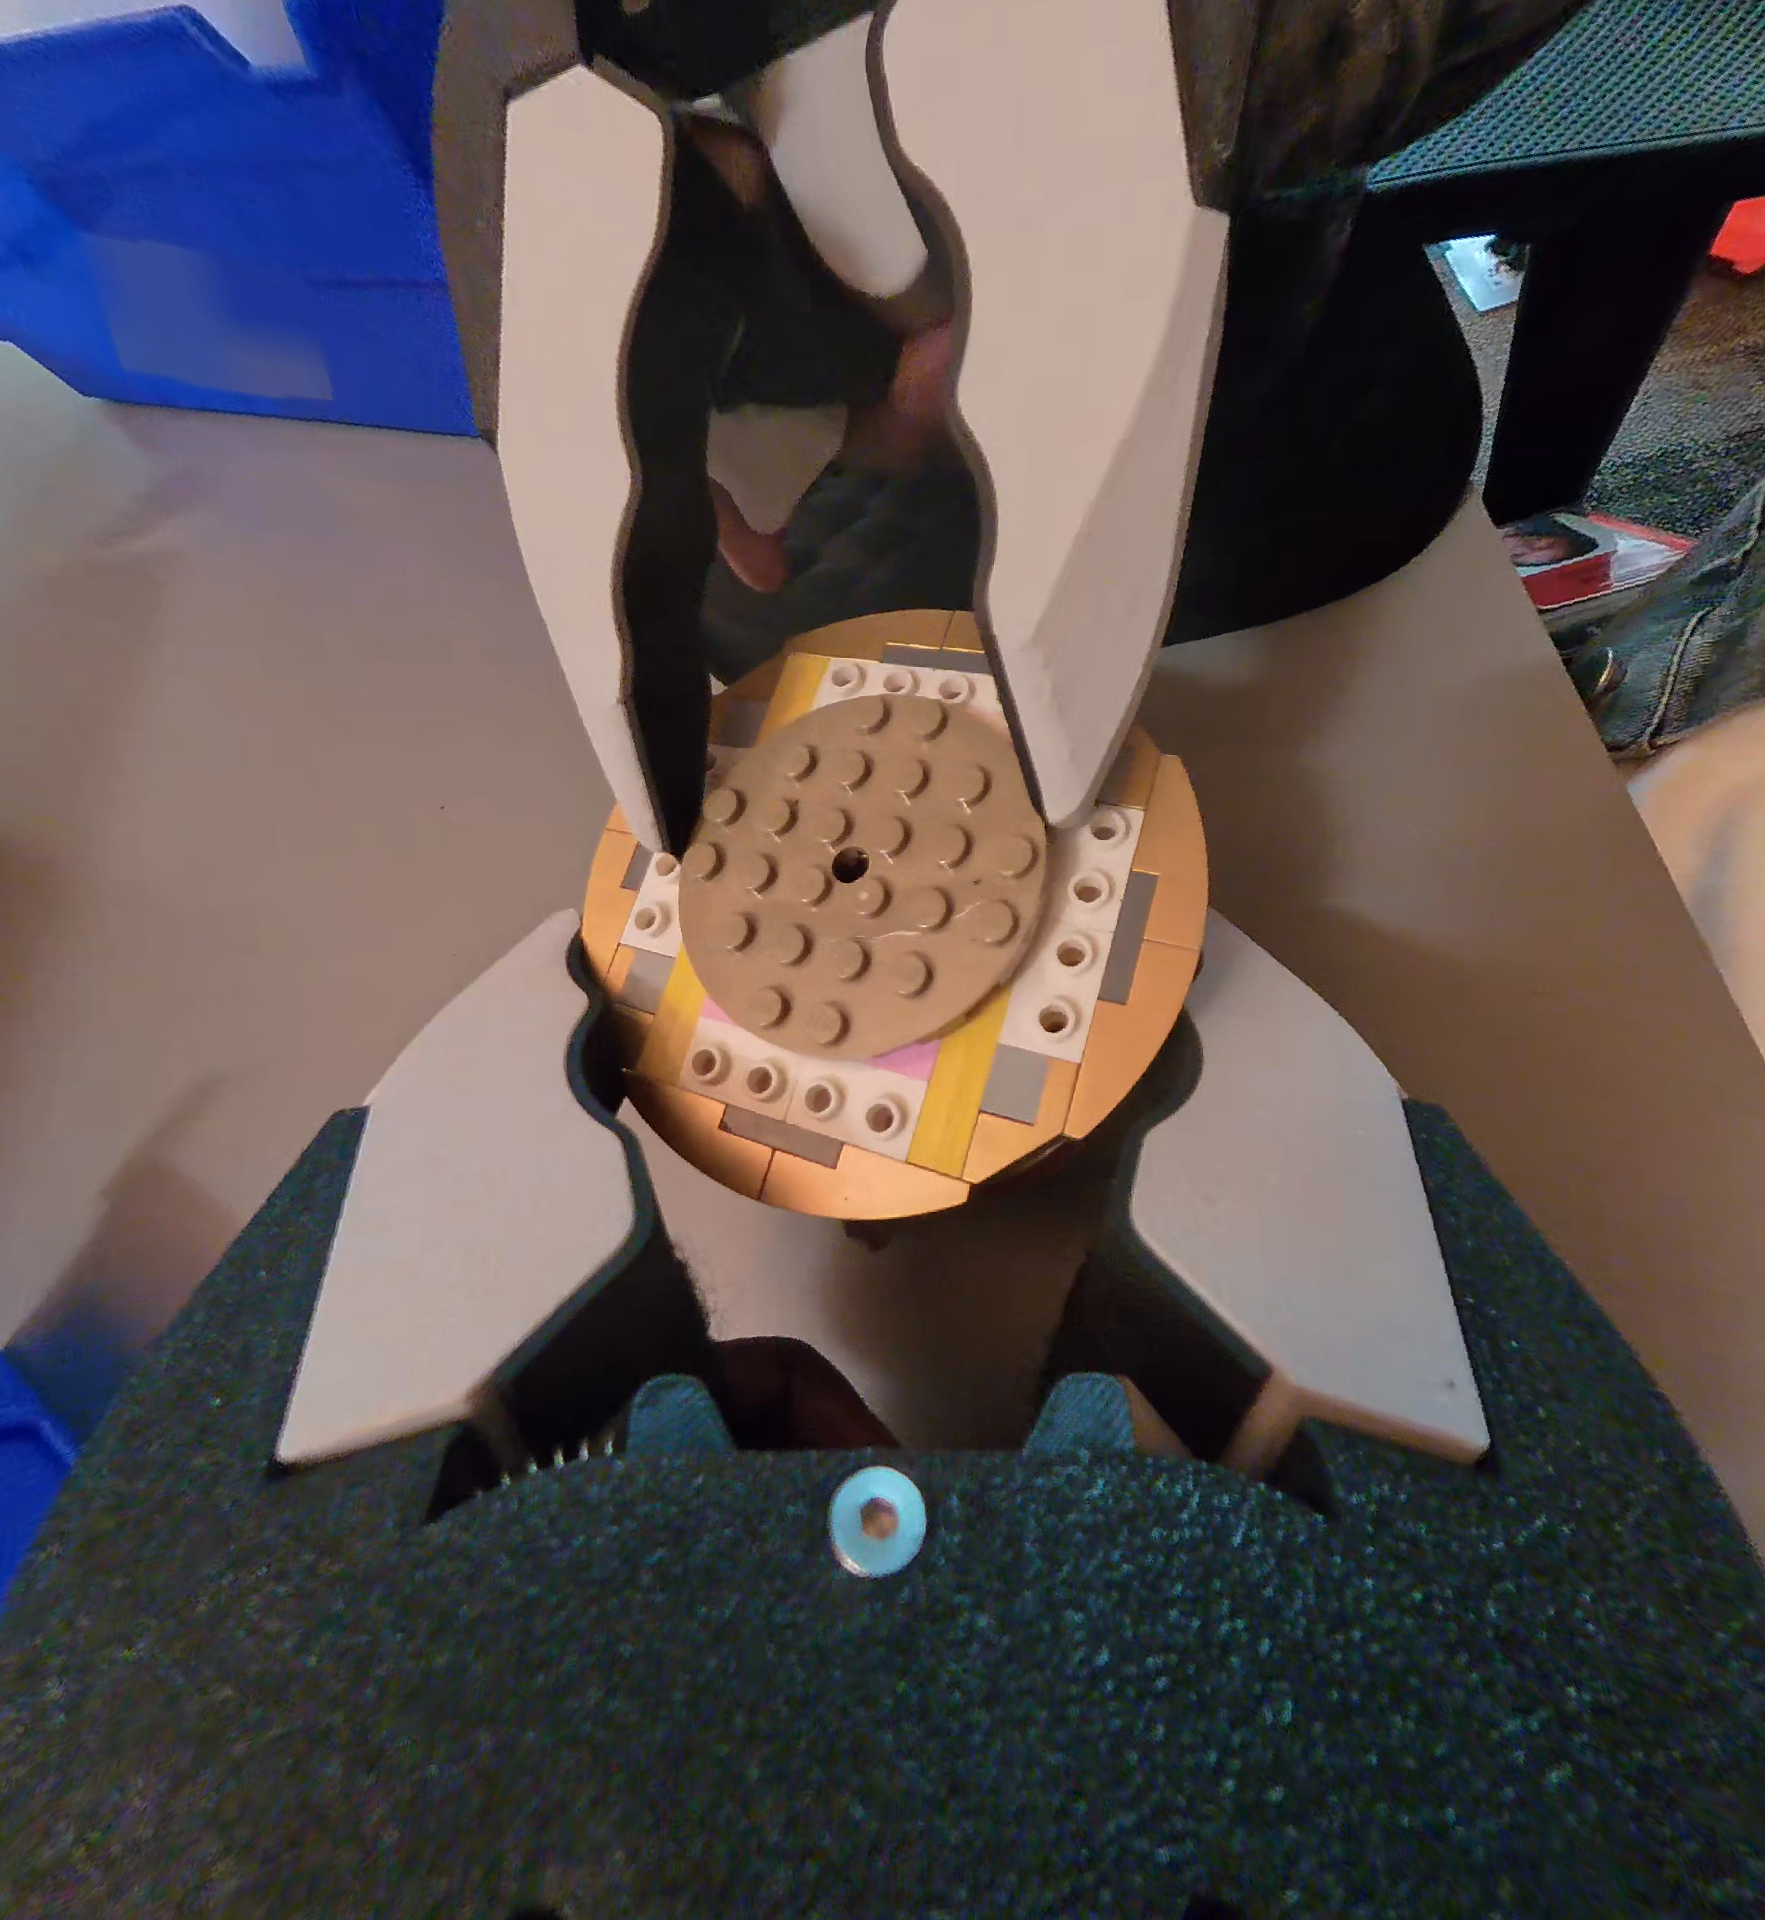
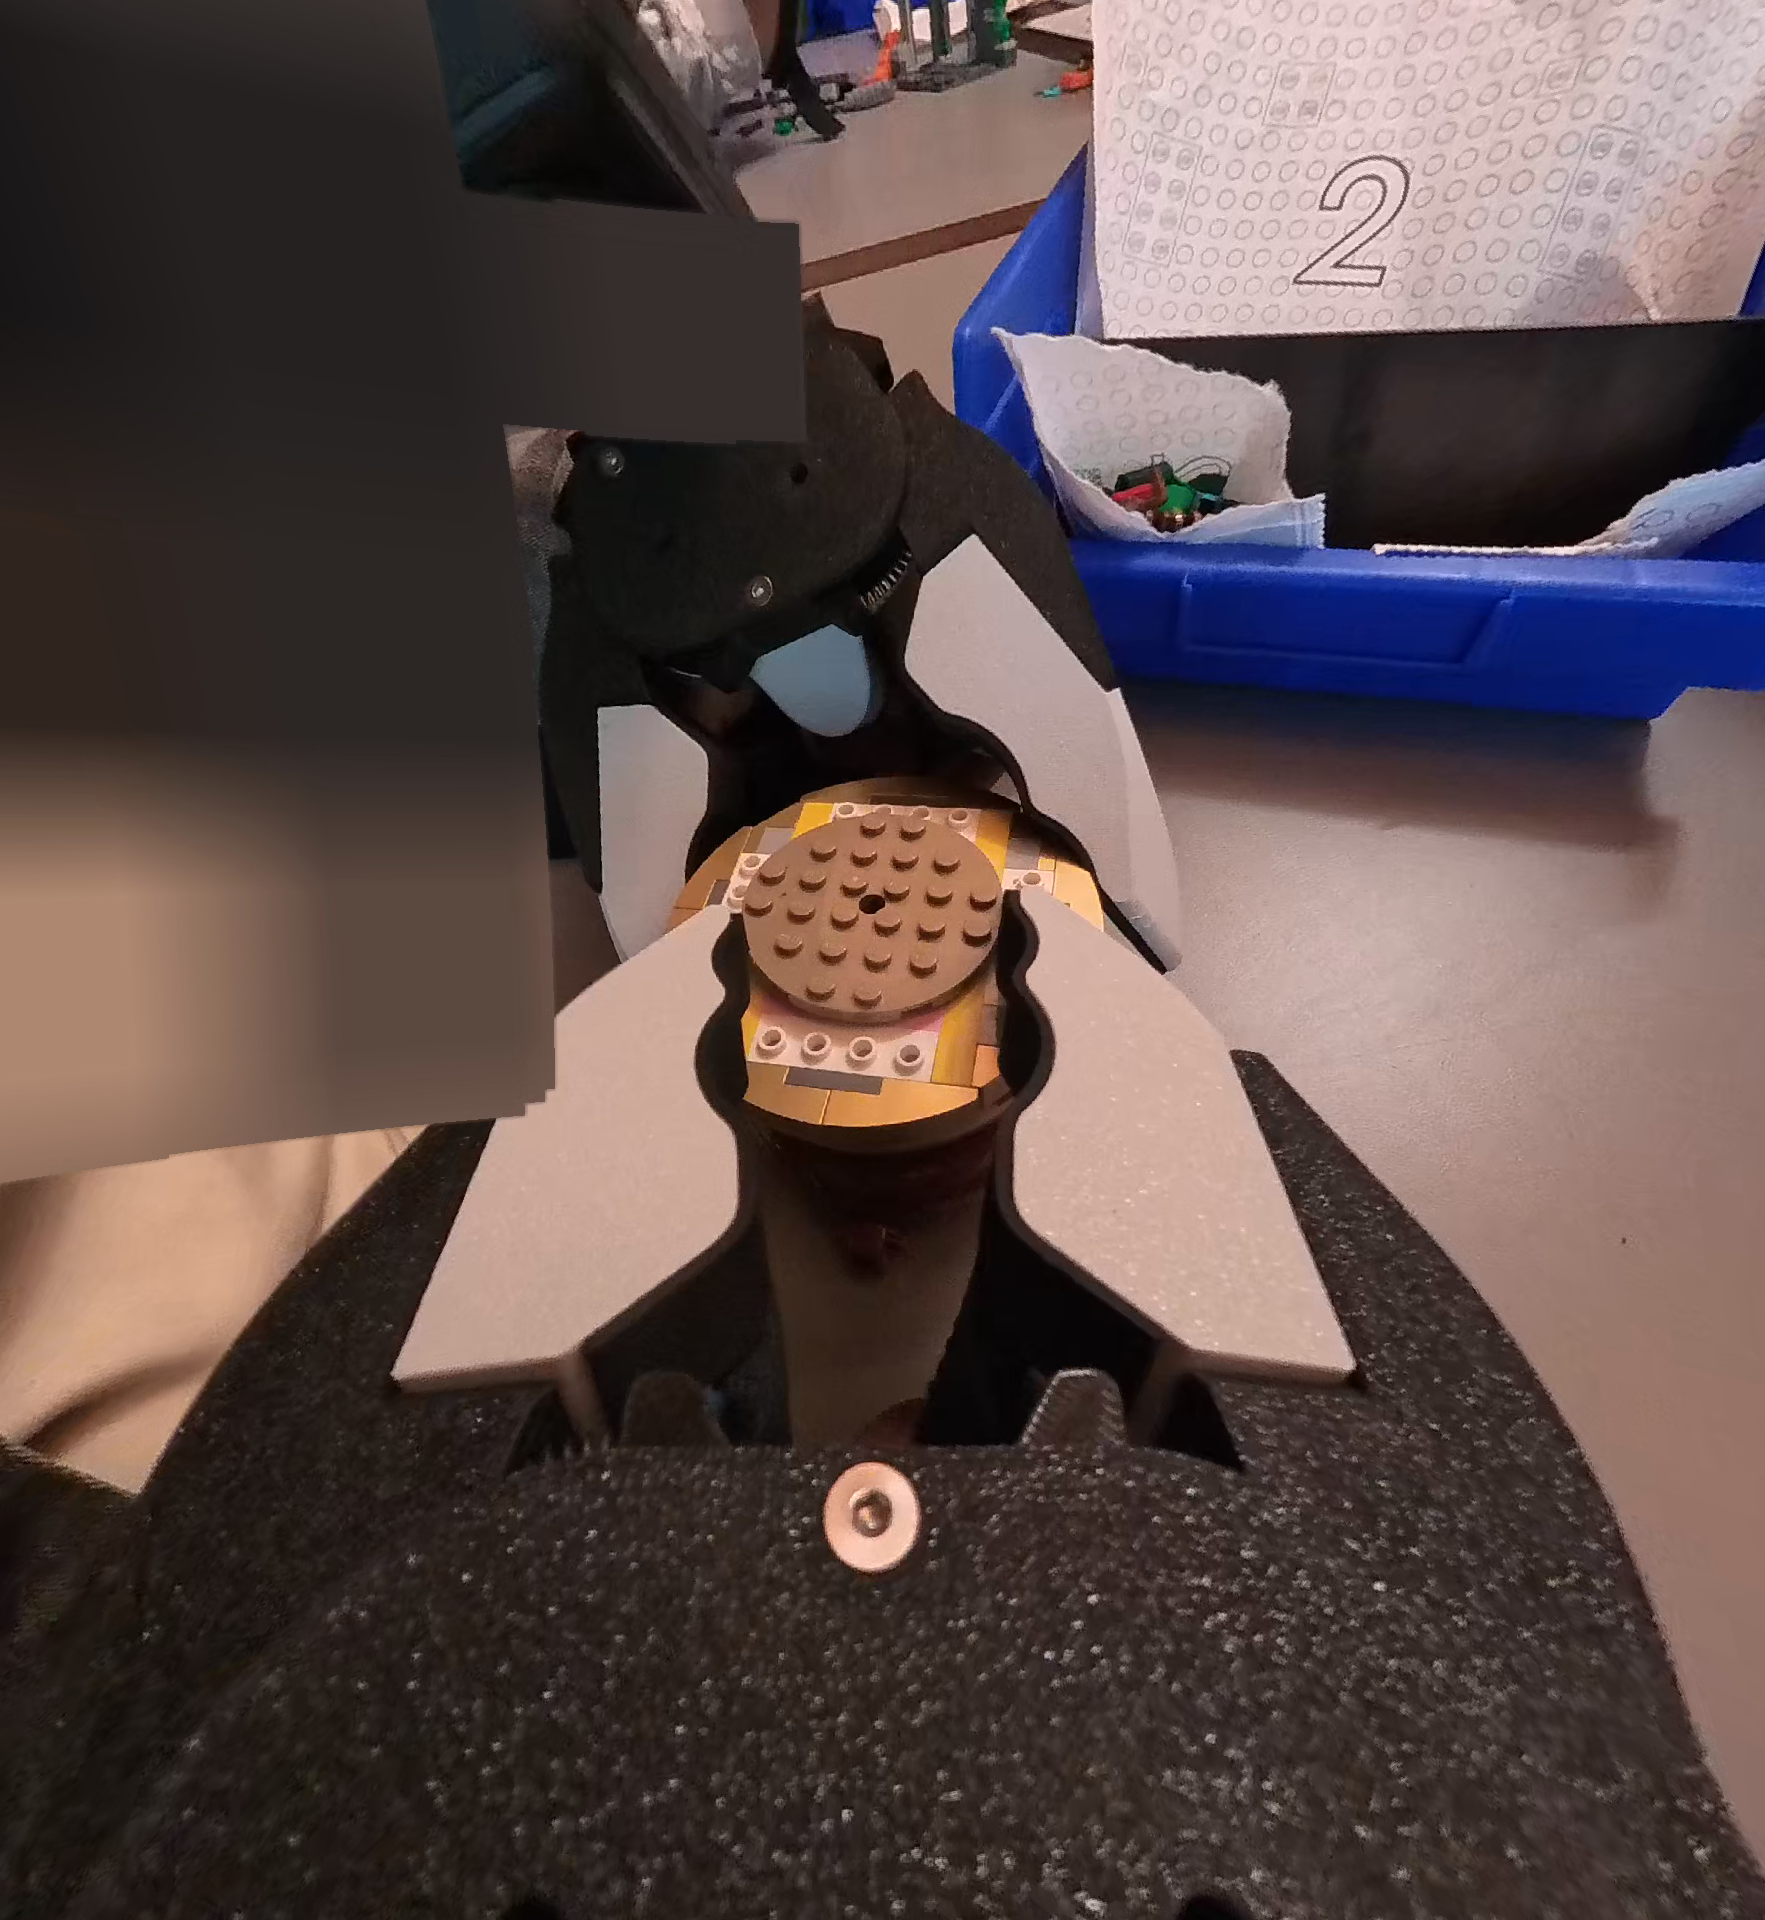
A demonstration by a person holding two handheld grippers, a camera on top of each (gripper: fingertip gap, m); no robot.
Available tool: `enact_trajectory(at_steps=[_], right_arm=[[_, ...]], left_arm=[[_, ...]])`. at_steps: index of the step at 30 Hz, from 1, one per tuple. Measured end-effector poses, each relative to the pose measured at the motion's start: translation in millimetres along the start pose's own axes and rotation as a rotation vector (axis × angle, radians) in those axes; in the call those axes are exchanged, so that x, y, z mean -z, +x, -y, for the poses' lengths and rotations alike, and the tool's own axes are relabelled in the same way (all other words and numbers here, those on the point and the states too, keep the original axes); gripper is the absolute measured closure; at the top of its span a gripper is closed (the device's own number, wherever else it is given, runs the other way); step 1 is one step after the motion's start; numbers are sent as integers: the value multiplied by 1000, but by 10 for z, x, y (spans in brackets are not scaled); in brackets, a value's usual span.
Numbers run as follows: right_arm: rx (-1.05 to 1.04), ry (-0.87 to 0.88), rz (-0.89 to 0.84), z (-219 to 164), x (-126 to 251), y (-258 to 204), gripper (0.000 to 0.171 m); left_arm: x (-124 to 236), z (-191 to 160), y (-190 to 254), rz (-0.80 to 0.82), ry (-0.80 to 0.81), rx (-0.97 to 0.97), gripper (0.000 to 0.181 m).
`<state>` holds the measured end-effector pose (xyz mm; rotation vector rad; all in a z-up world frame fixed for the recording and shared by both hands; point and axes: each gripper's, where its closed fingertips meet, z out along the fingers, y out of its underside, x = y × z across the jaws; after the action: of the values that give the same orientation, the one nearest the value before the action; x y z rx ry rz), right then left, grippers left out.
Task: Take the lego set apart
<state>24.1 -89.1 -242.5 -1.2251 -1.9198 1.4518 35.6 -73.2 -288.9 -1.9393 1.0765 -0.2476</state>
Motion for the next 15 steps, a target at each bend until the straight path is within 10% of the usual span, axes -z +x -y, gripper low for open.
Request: enact_trajectory(at_steps=[3, 15], right_arm=[[-181, 196, 60, 326, 105, 8, 125], [167, 15, -240, 437, 563, -65, 125]], left_arm=[[-8, 5, -6, 17, -3, -8, 81], [0, -2, -17, 18, -5, 0, 81]])
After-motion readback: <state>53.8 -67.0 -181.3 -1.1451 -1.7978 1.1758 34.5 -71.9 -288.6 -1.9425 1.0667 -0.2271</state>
